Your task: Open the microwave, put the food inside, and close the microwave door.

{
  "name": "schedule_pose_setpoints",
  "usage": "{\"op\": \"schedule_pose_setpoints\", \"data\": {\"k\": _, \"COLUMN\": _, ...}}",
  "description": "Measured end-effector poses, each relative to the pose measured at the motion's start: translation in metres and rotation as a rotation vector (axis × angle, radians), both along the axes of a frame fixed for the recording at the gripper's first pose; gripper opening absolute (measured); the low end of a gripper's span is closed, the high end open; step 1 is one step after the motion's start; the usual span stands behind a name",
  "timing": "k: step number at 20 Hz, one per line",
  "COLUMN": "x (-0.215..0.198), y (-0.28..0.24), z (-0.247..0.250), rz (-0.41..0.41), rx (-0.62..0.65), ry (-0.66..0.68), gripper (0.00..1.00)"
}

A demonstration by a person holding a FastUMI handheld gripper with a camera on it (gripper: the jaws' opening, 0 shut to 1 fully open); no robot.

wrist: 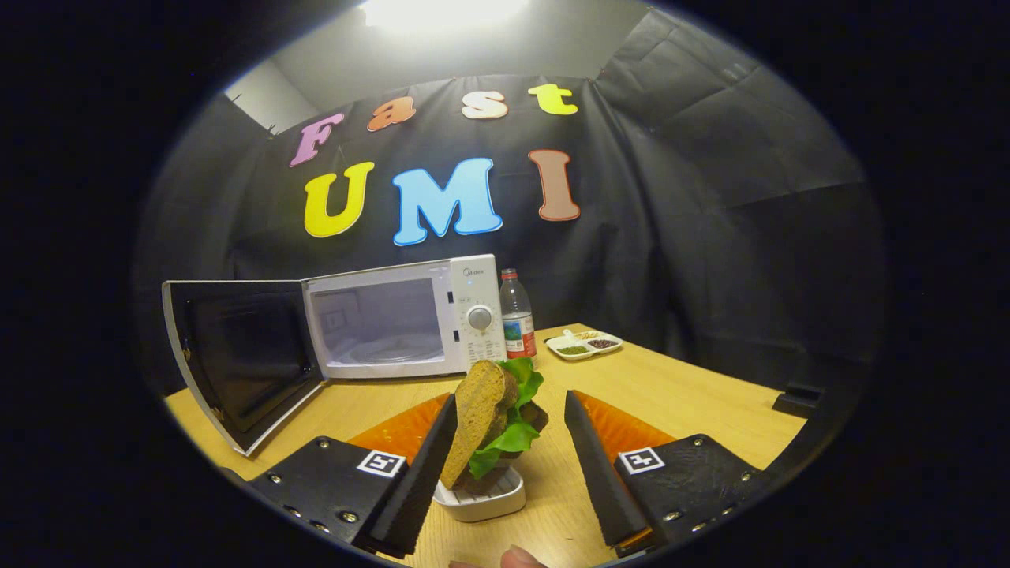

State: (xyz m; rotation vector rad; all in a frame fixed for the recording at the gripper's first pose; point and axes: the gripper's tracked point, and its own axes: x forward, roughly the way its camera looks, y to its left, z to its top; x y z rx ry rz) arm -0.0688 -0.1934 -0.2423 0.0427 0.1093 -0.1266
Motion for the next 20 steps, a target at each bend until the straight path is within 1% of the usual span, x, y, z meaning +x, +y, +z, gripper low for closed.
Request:
{"op": "schedule_pose_setpoints", "data": {"k": 4, "x": 0.017, "y": -0.002, "z": -0.018, "rz": 0.033, "rx": 0.097, "ry": 0.068, "gripper": 0.83}}
{"op": "schedule_pose_setpoints", "data": {"k": 6, "x": 0.021, "y": 0.003, "z": -0.028, "rz": 0.074, "rx": 0.178, "ry": 0.121, "gripper": 0.83}}
{"op": "schedule_pose_setpoints", "data": {"k": 7, "x": 0.026, "y": 0.004, "z": -0.031, "rz": 0.090, "rx": 0.213, "ry": 0.139, "gripper": 0.81}}
{"op": "schedule_pose_setpoints", "data": {"k": 8, "x": 0.030, "y": 0.003, "z": -0.030, "rz": 0.090, "rx": 0.242, "ry": 0.134, "gripper": 0.62}}
{"op": "schedule_pose_setpoints", "data": {"k": 9, "x": 0.032, "y": 0.002, "z": -0.027, "rz": 0.100, "rx": 0.260, "ry": 0.133, "gripper": 0.48}}
{"op": "schedule_pose_setpoints", "data": {"k": 10, "x": 0.030, "y": 0.003, "z": -0.026, "rz": 0.101, "rx": 0.262, "ry": 0.138, "gripper": 0.47}}
{"op": "schedule_pose_setpoints", "data": {"k": 12, "x": 0.032, "y": 0.013, "z": -0.022, "rz": 0.120, "rx": 0.267, "ry": 0.126, "gripper": 0.30}}
{"op": "schedule_pose_setpoints", "data": {"k": 14, "x": 0.028, "y": 0.019, "z": -0.010, "rz": 0.123, "rx": 0.241, "ry": 0.105, "gripper": 0.30}}
{"op": "schedule_pose_setpoints", "data": {"k": 17, "x": 0.027, "y": 0.030, "z": 0.008, "rz": 0.126, "rx": 0.167, "ry": 0.081, "gripper": 0.30}}
{"op": "schedule_pose_setpoints", "data": {"k": 20, "x": 0.031, "y": 0.039, "z": 0.022, "rz": 0.125, "rx": 0.158, "ry": 0.072, "gripper": 0.30}}
